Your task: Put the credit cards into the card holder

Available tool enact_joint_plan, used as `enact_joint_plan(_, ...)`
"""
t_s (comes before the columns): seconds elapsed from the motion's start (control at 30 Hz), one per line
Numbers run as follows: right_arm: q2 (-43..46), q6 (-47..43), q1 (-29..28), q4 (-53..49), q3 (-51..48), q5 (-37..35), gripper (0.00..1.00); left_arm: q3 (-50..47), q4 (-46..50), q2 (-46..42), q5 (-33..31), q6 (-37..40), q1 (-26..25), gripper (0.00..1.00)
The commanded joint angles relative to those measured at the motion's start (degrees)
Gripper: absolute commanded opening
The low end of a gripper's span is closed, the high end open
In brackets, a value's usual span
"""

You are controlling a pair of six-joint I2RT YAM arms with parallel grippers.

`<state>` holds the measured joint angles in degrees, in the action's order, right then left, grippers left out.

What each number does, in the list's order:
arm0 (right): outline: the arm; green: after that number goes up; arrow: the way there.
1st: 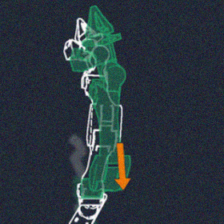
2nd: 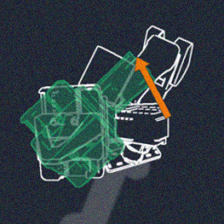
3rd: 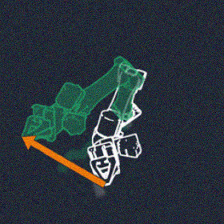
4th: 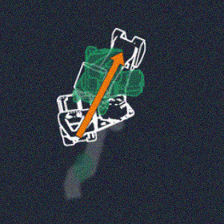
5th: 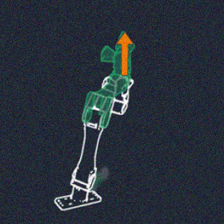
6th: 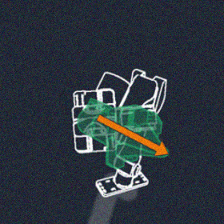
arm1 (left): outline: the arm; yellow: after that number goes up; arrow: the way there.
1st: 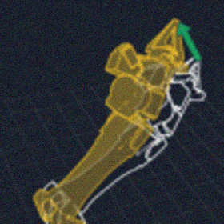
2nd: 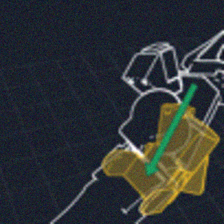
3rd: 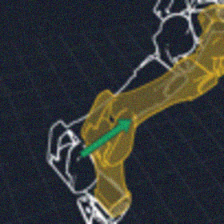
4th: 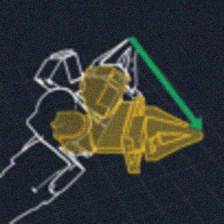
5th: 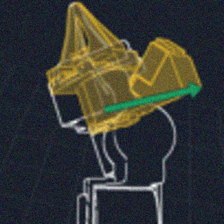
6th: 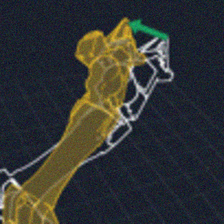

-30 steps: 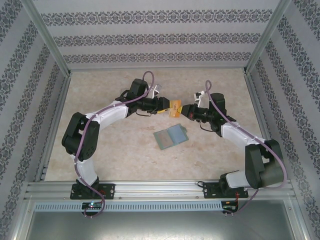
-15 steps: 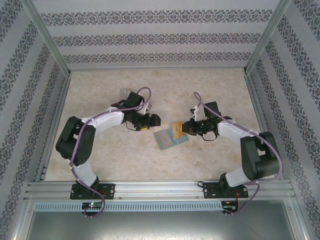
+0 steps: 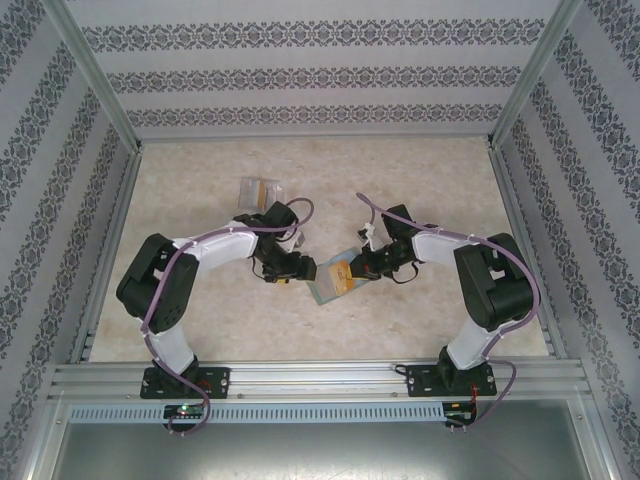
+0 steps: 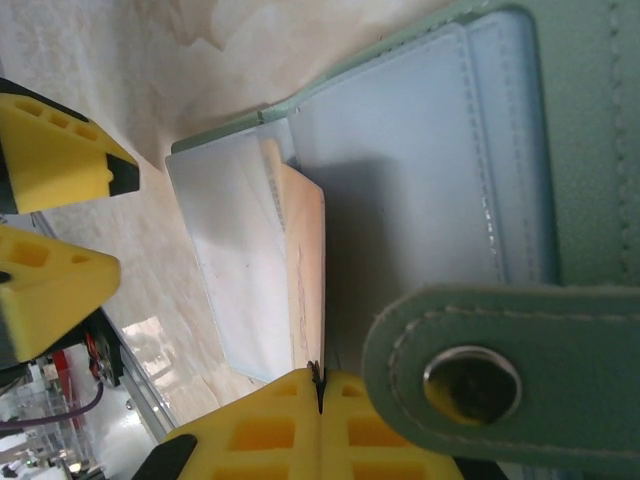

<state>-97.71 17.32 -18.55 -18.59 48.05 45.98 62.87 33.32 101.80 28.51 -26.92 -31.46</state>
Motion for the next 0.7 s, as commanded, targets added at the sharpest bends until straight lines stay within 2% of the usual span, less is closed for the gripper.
enact_joint_plan(0.0, 0.24, -2.07, -0.36, -2.25, 0.50, 0.77, 0.00, 0.69, 3.64, 2.70, -2.18, 0.84, -0.71, 0.73)
enact_joint_plan(0.23, 3.01, -2.53, 0.48, -6.05, 3.51, -1.33, 0.00, 1.76, 6.69, 3.39, -5.56, 0.82, -0.70, 0.71)
enact_joint_plan(0.3, 2.69, -4.31, 0.08, -8.29, 5.07, -1.84, 0.00, 1.82, 7.17, 3.51, -5.43, 1.23, -0.66, 0.71)
enact_joint_plan(0.47, 1.59, -10.69, -1.92, -14.10, 9.20, -8.41, 0.00, 2.45, 8.30, 4.46, -6.11, 2.20, -0.64, 0.71)
enact_joint_plan(0.67, -1.30, -16.10, -2.19, -19.24, 13.18, -9.94, 0.00, 3.64, 10.16, 5.07, -9.87, 3.94, -0.62, 0.71)
